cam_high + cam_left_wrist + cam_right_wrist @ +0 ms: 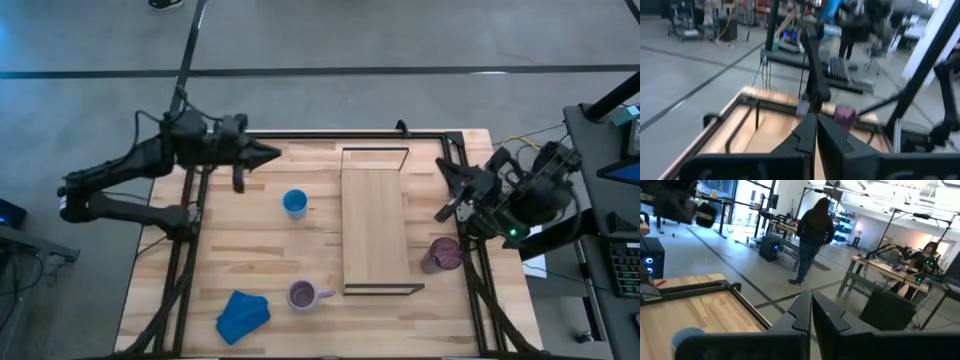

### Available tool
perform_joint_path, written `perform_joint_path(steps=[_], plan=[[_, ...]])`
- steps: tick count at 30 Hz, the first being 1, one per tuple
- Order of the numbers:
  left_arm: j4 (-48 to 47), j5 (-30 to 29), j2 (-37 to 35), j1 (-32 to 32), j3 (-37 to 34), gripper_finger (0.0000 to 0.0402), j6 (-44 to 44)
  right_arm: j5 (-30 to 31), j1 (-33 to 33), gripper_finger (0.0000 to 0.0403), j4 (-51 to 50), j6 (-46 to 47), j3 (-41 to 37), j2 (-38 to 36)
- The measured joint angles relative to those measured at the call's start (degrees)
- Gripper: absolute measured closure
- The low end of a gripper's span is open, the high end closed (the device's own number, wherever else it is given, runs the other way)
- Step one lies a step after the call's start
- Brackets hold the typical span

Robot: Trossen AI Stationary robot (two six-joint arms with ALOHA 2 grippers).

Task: Stack small to large cups/mugs on shelf
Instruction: Put the blue cup on the shelf

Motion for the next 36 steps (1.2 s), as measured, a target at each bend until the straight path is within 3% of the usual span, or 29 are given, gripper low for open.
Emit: perform_joint_path(steps=[4, 7, 9, 13, 15, 24, 36], plan=[[0.86, 0.24, 3.98, 0.06, 3.73, 0.0402, 4.37, 0.0, 0.0, 0.0394, -1.05, 6.92, -1.3, 1.46], [-4.1, 0.12, 6.3, 0.08, 5.35, 0.0402, 10.03, 0.0, 0.0, 0.0394, -1.1, 10.74, -2.57, 2.35], [-12.17, -0.04, 8.12, 0.06, 7.78, 0.0402, 11.3, 0.0, 0.0, 0.0394, -1.05, 11.55, -3.07, 2.82], [-37.57, -1.45, 13.87, 0.06, 12.42, 0.0402, 11.75, 0.0, 0.0, 0.0394, -1.07, 11.55, -3.78, 3.2], [-43.29, -2.07, 17.23, 0.06, 12.89, 0.0402, 11.73, -0.01, 0.0, 0.0394, -1.03, 11.55, -3.95, 3.17], [-43.98, -1.5, 26.52, -0.56, 13.22, 0.0402, 10.37, -0.02, 0.0, 0.0394, -1.01, 11.55, -4.07, 3.05], [-43.51, -0.64, 32.83, -2.26, 13.46, 0.0402, 8.21, -0.04, 0.0, 0.0394, -1.03, 11.5, -4.32, 3.05]])
